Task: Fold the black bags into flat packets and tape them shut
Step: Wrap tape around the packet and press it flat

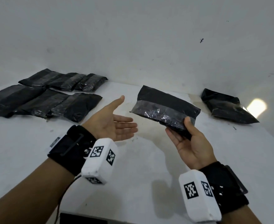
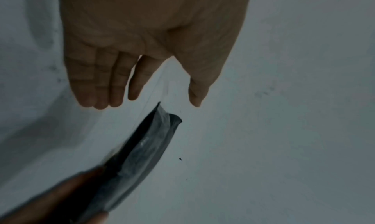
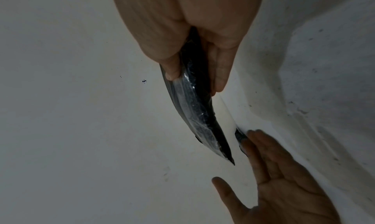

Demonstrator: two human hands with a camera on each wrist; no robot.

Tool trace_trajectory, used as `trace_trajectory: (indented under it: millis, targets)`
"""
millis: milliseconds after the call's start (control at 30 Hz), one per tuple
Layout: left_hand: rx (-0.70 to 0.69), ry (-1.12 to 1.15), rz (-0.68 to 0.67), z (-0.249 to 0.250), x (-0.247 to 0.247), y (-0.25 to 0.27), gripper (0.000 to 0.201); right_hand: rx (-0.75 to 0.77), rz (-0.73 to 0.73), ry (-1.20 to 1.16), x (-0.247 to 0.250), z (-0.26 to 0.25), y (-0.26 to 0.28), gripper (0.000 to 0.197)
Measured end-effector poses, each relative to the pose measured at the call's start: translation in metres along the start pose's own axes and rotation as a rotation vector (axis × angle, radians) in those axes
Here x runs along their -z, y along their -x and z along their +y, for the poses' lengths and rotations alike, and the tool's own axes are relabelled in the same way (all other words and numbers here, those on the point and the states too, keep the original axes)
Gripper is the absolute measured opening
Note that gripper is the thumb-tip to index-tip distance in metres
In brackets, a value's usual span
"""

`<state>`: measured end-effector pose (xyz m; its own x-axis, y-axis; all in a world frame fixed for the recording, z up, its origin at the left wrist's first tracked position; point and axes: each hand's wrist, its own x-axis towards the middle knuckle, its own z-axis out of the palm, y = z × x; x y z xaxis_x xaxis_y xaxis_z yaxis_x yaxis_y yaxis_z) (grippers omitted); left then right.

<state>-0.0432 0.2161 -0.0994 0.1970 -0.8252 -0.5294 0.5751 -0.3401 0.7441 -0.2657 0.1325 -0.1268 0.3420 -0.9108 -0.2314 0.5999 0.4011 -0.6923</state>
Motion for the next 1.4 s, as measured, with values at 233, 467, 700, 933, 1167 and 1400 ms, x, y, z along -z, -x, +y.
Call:
trace_trajectory:
  millis: [233,467,700,933,1167,1400]
  targets:
    - [-0.291,0.170,0.048,-0.004,-0.018,-0.012,0.009,-0.014,-0.036,-0.003,0.004,0.004,0.003,0.049]
    - [-0.345,0.298,0.013,-0.013,-0.020,-0.018,0.012,-0.054,-0.095,-0.044,0.003,0.009,0.008,0.037]
    - [-0.200,0.462,-0.033,-0.016,-0.027,-0.017,0.006,-0.103,-0.140,-0.070,0.002,0.011,0.014,0.030]
    - [-0.179,0.561,-0.104,-0.027,-0.031,-0.020,0.016,-0.135,-0.127,-0.089,0.001,0.016,0.017,0.029]
    - [-0.367,0.400,0.127,-0.029,-0.033,-0.026,0.018,-0.105,-0.115,-0.094,0.001,0.016,0.017,0.029]
    - [-0.474,0.085,0.311,-0.032,-0.034,-0.020,0.035,-0.084,-0.123,-0.072,0.001,0.017,0.017,0.031]
